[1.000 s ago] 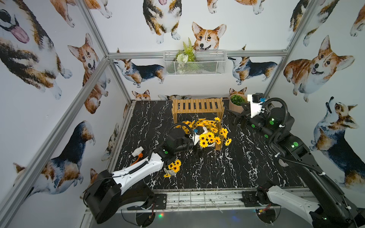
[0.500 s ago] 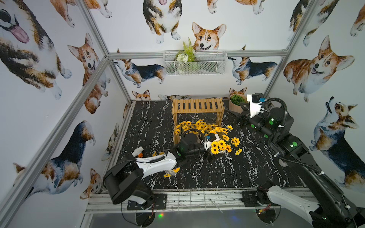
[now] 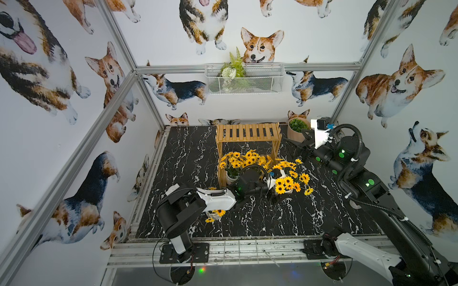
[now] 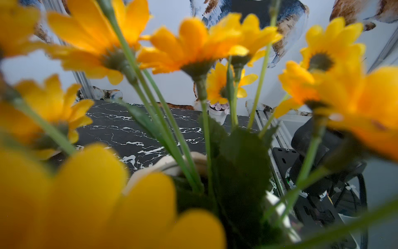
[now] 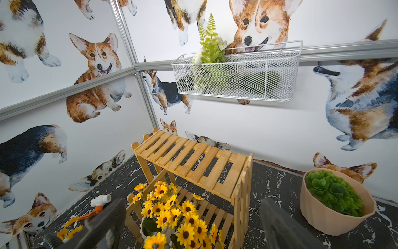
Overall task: Take the sunflower pots off the shelves
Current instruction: Place the sunflower pot at the center of the board.
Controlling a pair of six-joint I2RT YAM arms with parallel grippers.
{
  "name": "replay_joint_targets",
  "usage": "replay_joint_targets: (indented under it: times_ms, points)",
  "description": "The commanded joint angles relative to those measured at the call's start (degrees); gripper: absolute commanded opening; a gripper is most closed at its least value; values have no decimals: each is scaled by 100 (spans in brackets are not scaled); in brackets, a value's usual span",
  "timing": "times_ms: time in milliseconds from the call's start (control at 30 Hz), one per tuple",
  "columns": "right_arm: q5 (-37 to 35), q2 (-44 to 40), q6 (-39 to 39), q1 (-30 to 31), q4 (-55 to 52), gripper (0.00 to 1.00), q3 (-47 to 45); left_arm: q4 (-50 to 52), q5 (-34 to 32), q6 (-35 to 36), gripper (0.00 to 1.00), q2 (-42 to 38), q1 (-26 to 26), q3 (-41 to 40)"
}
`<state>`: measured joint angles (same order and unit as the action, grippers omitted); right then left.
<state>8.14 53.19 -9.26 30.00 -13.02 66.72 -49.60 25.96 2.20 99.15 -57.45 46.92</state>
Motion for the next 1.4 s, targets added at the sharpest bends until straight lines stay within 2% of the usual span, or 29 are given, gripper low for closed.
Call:
replay_joint_targets:
  times_ms: [0,233,867,1367]
  points:
    - [2,-50,3,6,170,100,-22,-605,-137,221,0,279,-106,142]
    - [-36,-142,43,6,146,100,-62,-1202,-299,106,0,846,-255,422]
    - [-102,-317,37,6,46,100,-128,-1354,361,51,0,1670,-387,930]
    - [-164,-483,-15,6,-43,100,-190,-1573,313,-79,0,2265,-414,1249]
